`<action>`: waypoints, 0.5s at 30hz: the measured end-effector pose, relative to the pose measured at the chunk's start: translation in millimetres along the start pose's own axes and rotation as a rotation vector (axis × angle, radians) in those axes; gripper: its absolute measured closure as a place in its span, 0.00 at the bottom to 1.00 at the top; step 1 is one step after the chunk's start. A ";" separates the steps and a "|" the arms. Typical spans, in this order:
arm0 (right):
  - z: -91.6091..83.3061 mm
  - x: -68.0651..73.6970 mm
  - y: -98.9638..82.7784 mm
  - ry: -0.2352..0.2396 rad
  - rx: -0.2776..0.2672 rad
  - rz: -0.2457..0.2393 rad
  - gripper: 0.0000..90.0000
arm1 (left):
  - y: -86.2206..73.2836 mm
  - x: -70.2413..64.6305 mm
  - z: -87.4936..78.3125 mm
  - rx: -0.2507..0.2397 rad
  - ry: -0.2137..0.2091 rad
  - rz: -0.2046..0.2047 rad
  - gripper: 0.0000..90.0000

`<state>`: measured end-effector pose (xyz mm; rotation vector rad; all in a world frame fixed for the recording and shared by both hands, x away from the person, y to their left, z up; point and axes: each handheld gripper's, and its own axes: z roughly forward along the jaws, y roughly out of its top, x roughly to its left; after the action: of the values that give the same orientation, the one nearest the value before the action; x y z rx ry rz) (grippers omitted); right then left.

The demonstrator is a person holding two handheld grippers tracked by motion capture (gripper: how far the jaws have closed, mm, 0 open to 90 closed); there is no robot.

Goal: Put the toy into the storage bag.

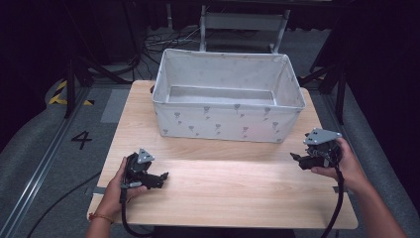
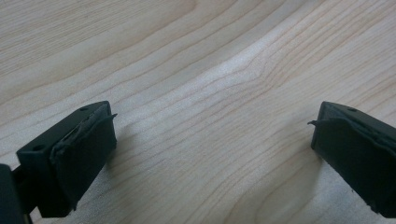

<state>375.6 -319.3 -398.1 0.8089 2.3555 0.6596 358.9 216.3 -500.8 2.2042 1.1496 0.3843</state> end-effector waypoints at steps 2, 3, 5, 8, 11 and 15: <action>3.7 1.5 -6.7 0.002 0.018 0.002 0.21 | 0.0 0.0 0.0 0.000 0.000 0.000 0.00; 3.7 1.5 -6.7 0.002 0.018 0.002 0.21 | 0.0 0.0 0.0 0.000 0.000 0.000 0.00; 8.7 4.8 -16.4 -0.001 0.033 0.004 0.21 | 0.0 0.0 0.0 0.000 0.000 0.000 0.00; 12.5 7.7 -24.4 0.001 0.046 0.001 0.21 | 0.0 0.0 0.0 0.000 0.000 0.000 0.00; 16.0 10.3 -32.4 0.010 0.051 0.012 0.21 | 0.0 0.0 0.0 0.000 0.000 0.000 0.00; 17.4 13.1 -41.9 0.024 0.042 0.022 0.21 | 0.0 0.0 0.0 0.000 0.000 0.000 0.00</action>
<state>361.6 -335.2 -440.3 0.8503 2.3930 0.6340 358.9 216.3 -500.8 2.2043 1.1496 0.3843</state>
